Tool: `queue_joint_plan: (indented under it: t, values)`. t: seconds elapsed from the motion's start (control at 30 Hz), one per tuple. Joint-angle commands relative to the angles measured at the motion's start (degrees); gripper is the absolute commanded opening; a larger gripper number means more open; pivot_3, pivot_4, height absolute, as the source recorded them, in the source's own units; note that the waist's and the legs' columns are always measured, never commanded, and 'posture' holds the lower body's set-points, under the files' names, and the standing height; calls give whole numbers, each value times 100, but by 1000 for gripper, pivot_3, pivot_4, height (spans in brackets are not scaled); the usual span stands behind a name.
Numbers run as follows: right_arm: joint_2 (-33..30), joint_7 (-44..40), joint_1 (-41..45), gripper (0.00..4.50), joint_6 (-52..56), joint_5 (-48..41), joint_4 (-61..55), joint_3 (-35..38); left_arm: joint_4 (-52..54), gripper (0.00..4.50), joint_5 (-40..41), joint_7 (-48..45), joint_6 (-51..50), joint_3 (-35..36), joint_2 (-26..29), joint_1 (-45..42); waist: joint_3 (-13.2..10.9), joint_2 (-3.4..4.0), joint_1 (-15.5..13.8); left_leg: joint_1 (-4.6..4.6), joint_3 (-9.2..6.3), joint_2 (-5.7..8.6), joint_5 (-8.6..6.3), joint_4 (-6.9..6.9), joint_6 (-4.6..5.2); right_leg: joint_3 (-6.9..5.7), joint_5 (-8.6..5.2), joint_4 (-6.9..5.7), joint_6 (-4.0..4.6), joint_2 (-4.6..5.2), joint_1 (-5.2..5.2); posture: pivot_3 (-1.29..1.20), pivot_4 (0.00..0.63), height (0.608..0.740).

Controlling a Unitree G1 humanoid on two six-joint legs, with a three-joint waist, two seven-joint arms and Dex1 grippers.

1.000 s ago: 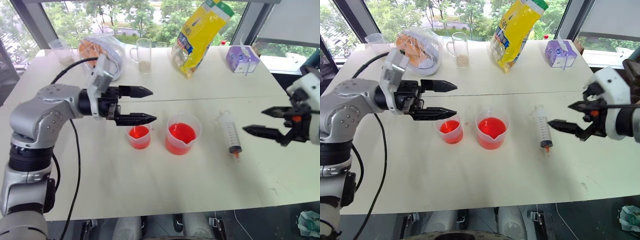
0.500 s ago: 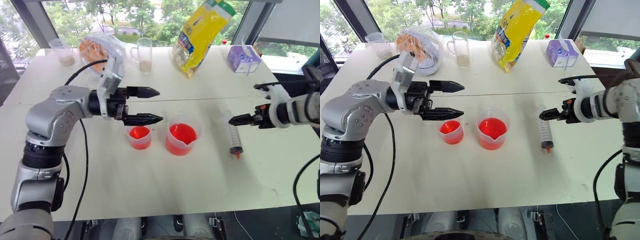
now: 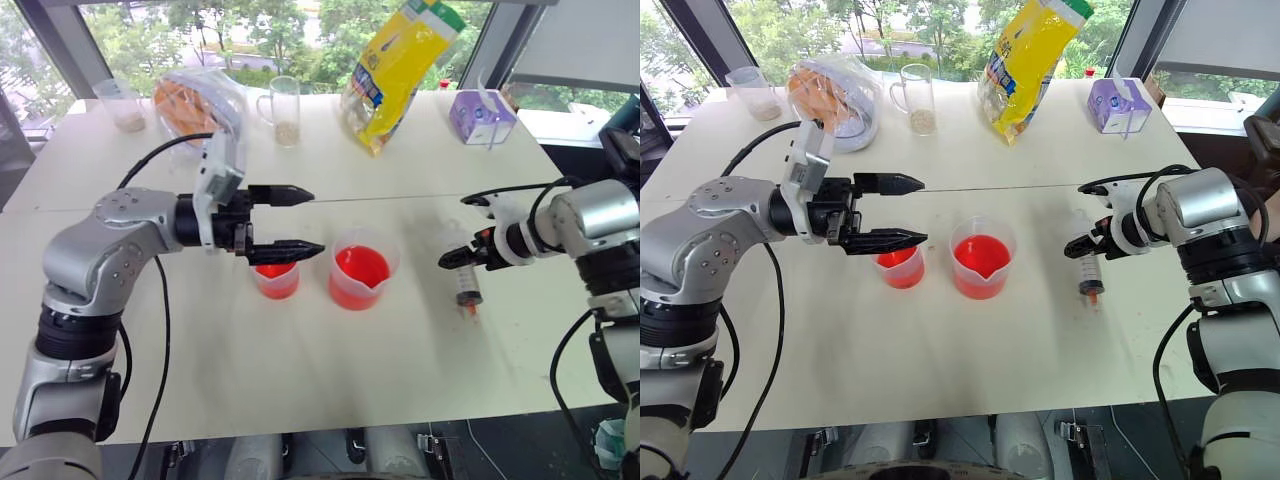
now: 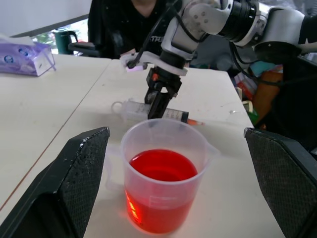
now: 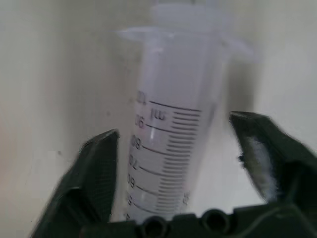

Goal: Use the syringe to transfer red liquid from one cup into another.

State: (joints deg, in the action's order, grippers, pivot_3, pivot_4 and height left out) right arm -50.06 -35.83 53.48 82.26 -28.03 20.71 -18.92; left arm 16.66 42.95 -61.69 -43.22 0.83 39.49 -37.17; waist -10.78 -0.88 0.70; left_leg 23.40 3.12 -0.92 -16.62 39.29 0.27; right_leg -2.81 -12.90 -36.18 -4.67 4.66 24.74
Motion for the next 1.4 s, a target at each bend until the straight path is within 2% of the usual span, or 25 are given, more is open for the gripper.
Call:
queue_joint_plan:
  t: [0.03,0.07,0.1,0.27,0.4,0.53,0.67,0.8,1.0,1.23,1.4]
  values:
    - [45,-228,53,2192,-31,164,-125,-143,177,4500,105,56,11,190,75,3,0,0,-1,0,0,0,0,0,0,0,0,0,0,0,0,0,150,740]
    - [47,-261,42,1662,-21,202,-165,-158,176,4500,109,68,11,195,77,6,0,0,-2,-1,0,0,0,0,0,0,0,0,0,0,-1,0,150,740]
    - [36,-293,12,1422,8,212,-253,-152,174,4500,109,76,18,195,79,16,0,0,-1,-2,-2,0,0,0,0,-1,0,0,0,0,-2,0,150,740]
    - [-167,-226,-236,1388,87,248,-1062,272,2,4500,61,-3,95,144,75,-77,0,0,-7,-1,-2,0,0,0,0,-2,0,0,0,-1,-2,0,150,740]
    - [-438,-118,-928,1388,-930,209,-2892,1430,-230,4500,29,-157,149,77,45,-272,-1,2,-35,6,-5,0,0,-1,0,-6,0,2,0,2,2,0,150,740]
    - [-298,51,-1569,1388,-1367,54,-4326,2454,-426,4500,-42,-324,245,-6,10,-409,-1,2,-30,7,-7,0,0,-1,0,-8,-1,4,-2,3,1,0,150,740]
    - [560,373,-1989,1388,-2053,-382,-5576,3732,-824,4500,-137,-568,282,-241,-140,-872,0,-2,-38,0,-12,0,2,0,-3,-14,-1,3,-2,0,-7,0,150,740]
    - [1686,818,-1818,1388,-2267,-1276,-6147,4255,-1234,4500,-316,-880,422,-392,-202,-1223,0,0,-6,-5,-14,0,5,3,-9,-14,0,0,-1,-4,-11,0,150,740]
    - [2382,770,-2239,1388,-3475,-1200,-6252,3629,-1643,4500,-510,-1207,518,-525,-275,-1582,0,0,-8,-8,-14,2,5,2,-9,-13,-1,-2,-1,-4,-13,0,150,740]
    - [2811,490,-3154,1388,-4995,-270,-5592,2379,-1737,4500,-567,-1308,403,-497,-287,-1768,1,-1,-11,-6,-13,7,5,2,-9,-13,-1,-2,-1,-3,-12,0,150,740]
    - [2958,323,-3730,1388,-5837,224,-5132,1890,-1808,4500,-586,-1265,385,-483,-407,-1915,1,-1,-9,-5,-14,7,5,3,-9,-13,-1,-2,-1,-2,-12,0,150,740]
